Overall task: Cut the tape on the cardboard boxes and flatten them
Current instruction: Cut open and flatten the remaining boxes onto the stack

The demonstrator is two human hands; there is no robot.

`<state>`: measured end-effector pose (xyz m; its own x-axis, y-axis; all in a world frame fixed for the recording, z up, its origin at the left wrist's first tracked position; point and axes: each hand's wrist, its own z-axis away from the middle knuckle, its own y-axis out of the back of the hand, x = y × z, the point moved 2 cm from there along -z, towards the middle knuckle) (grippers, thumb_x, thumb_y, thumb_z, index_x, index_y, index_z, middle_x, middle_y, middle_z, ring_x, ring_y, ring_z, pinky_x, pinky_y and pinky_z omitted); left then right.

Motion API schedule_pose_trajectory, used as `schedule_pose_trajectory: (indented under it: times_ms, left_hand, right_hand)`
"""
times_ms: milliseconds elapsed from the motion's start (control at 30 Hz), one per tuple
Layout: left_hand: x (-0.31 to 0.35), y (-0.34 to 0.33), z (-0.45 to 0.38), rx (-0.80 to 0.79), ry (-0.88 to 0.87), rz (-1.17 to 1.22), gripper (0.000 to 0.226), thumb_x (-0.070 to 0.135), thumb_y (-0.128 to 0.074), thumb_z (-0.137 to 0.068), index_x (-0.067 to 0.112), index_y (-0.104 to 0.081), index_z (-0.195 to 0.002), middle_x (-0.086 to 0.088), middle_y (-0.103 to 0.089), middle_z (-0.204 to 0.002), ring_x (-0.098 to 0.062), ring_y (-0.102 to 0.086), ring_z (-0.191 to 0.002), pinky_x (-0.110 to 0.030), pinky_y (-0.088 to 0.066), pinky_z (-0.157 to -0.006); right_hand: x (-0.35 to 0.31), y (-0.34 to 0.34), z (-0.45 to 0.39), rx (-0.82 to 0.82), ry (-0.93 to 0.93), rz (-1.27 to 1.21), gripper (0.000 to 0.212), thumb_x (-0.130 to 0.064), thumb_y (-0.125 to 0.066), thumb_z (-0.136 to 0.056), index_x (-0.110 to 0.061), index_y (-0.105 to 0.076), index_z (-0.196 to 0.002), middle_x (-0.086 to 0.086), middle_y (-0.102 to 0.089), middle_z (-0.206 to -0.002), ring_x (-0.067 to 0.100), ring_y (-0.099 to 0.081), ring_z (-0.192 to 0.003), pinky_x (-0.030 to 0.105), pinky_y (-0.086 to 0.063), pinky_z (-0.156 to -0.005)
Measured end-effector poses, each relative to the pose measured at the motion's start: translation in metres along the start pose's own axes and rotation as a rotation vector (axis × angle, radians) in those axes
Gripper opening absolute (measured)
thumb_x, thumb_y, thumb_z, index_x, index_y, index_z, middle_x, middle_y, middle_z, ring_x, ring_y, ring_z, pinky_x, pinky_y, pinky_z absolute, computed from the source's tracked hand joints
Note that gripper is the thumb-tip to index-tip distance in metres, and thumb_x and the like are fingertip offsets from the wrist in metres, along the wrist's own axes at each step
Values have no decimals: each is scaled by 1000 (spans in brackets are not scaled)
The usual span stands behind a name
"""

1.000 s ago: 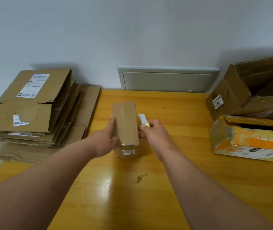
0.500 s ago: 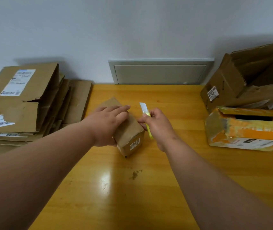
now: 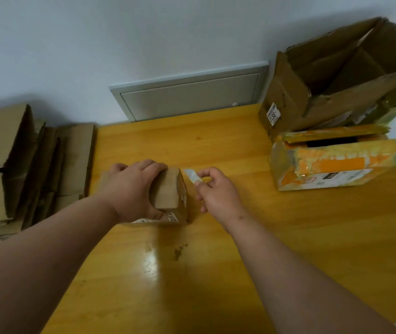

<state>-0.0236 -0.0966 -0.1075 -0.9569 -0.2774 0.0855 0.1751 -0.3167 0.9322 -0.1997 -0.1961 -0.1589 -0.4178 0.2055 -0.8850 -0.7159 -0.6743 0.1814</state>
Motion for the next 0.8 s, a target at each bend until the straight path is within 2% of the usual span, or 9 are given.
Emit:
schedule_pose_trajectory:
  times_ms: [67,233,367,467,533,567,633,700,800]
  left_hand:
    - [2,0,0,15,9,13,116,85,-67,-45,35,-32,-144,12,-44,-140,-16,-46,-126,-46,-26,-101]
    - [5,-1,3,29,35,15,116,84,-68,-47,34,-32,-145,13,-44,-139,-15,-44,-127,-45,-26,-102]
    - [6,-3,5,40,41,10,116,85,-67,-47,34,-31,-145,13,-44,-139,-15,-45,-126,-46,-27,-102]
    - [7,-4,7,48,43,17,116,85,-68,-48,33,-32,-145,12,-44,-139,-15,-45,-126,-47,-28,-102]
    - [8,-5,9,51,47,14,116,85,-68,-49,33,-32,-146,12,-44,-139,-16,-45,-126,-47,-27,-102]
    - [9,-5,9,50,50,8,116,85,-68,-49,33,-31,-146,12,-43,-140,-15,-44,-126,-47,-27,-103]
    - [10,-6,11,46,54,5,116,84,-68,-50,33,-29,-146,12,-42,-141,-15,-43,-127,-47,-27,-103]
    - [11,-7,13,48,58,2,115,83,-69,-51,33,-29,-146,12,-42,-141,-15,-43,-127,-46,-27,-104]
    - [14,-7,15,59,63,-7,115,82,-70,-51,33,-29,-147,12,-42,-142,-14,-43,-127,-46,-26,-104]
  right_hand:
    - [-1,-1,3,-10,19,12,10,-27,-56,-98,-37,-54,-98,1,-63,-83,3,-53,-44,18,-44,-44]
    - [-6,-1,6,-23,26,78,8,-31,-56,-98,-36,-54,-104,7,-65,-102,7,-56,-46,19,-44,-46]
    - [-11,-1,9,-24,59,121,6,-30,-56,-97,-34,-55,-102,5,-66,-88,16,-60,-53,39,-57,-58]
    - [-13,-3,9,-12,66,162,5,-31,-57,-96,-31,-55,-101,6,-67,-82,29,-64,-63,48,-58,-64]
    - [-12,-3,9,0,76,196,5,-32,-58,-95,-32,-54,-99,3,-65,-74,28,-63,-61,45,-58,-60]
    - [-10,-3,9,9,87,223,5,-33,-58,-94,-33,-54,-97,-1,-62,-68,20,-59,-54,39,-55,-55]
    - [-6,-3,10,38,118,287,7,-34,-59,-92,-36,-52,-93,-9,-54,-62,5,-48,-43,25,-41,-43]
    - [-1,-4,15,57,146,291,9,-34,-61,-91,-35,-52,-89,-10,-52,-62,-1,-47,-43,15,-30,-36]
    - [4,-6,18,68,164,277,12,-32,-61,-90,-36,-51,-85,-13,-54,-65,-5,-50,-50,16,-36,-43]
